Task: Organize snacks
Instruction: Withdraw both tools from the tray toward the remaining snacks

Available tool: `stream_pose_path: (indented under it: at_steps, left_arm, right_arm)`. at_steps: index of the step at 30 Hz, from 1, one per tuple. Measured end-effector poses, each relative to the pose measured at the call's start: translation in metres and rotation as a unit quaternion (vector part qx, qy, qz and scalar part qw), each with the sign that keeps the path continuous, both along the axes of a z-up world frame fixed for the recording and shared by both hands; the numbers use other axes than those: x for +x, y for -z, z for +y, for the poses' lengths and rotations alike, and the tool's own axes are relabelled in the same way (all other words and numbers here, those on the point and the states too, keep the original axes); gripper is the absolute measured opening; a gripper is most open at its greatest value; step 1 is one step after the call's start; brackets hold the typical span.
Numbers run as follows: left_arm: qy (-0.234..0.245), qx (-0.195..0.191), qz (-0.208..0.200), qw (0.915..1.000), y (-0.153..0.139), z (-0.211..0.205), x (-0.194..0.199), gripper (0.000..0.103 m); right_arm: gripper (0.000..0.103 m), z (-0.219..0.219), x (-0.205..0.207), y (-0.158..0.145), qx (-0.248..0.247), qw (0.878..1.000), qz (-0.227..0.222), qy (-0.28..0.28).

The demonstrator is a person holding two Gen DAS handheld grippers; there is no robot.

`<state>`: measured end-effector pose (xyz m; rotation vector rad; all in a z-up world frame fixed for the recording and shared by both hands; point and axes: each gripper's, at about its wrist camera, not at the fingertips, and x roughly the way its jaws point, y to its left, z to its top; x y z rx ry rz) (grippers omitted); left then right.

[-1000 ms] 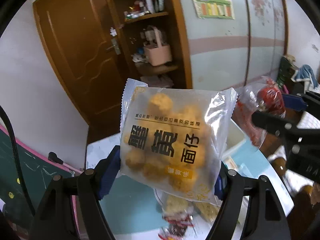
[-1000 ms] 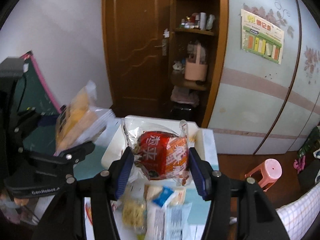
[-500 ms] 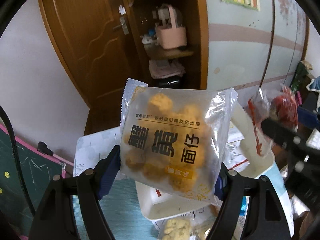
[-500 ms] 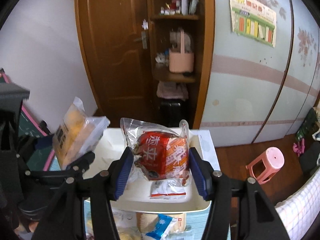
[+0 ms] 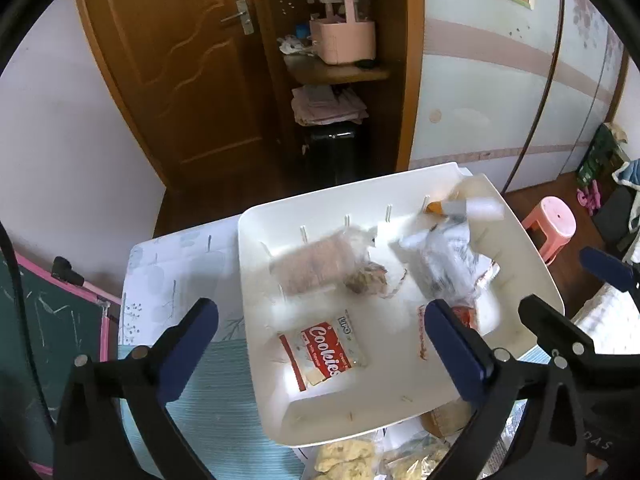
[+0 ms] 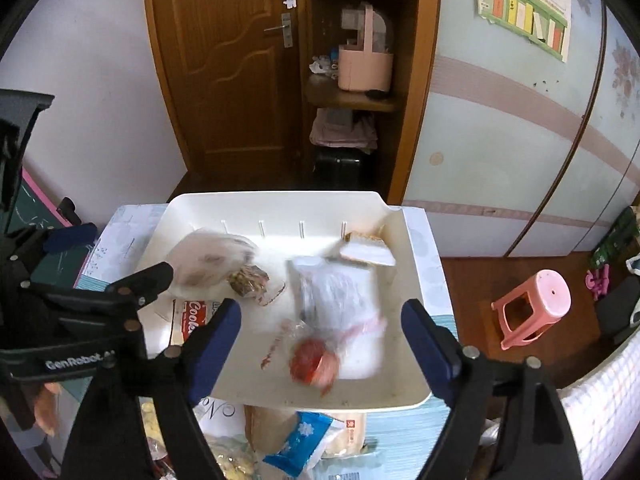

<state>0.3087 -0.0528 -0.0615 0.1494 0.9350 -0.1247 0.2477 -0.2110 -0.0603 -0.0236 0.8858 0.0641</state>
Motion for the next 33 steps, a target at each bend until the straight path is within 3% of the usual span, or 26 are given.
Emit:
stream_pose_path:
  at_steps: [8,23,29,33]
  left_arm:
    - [0.004,-0.025,0.021,0.9995,-0.006,0.008,-0.027,0.102]
    - [0.033,-0.064,-0.007,0.9973,-0.011,0.027,-0.151,0.102]
    - [0.036,-0.071,0.003,0.9968,0.004,0.044,-0.192,0.102]
    - [0.033,-0.076,0.013,0.9965,0.021,0.053,-0.209,0.102]
  right_arm:
    - [0.085,0.003,-0.025,-0.007,0.017,1.000,0.003,-0.014]
    - [0.085,0.015,-0.142,-0.007,0.005,0.998,-0.011,-0.062]
    - [0.085,0.007,-0.173,0.000,0.022,0.997,-0.005,-0.071]
    - [0.085,0.007,-0.189,0.011,0.005,0.997,0.000,-0.075]
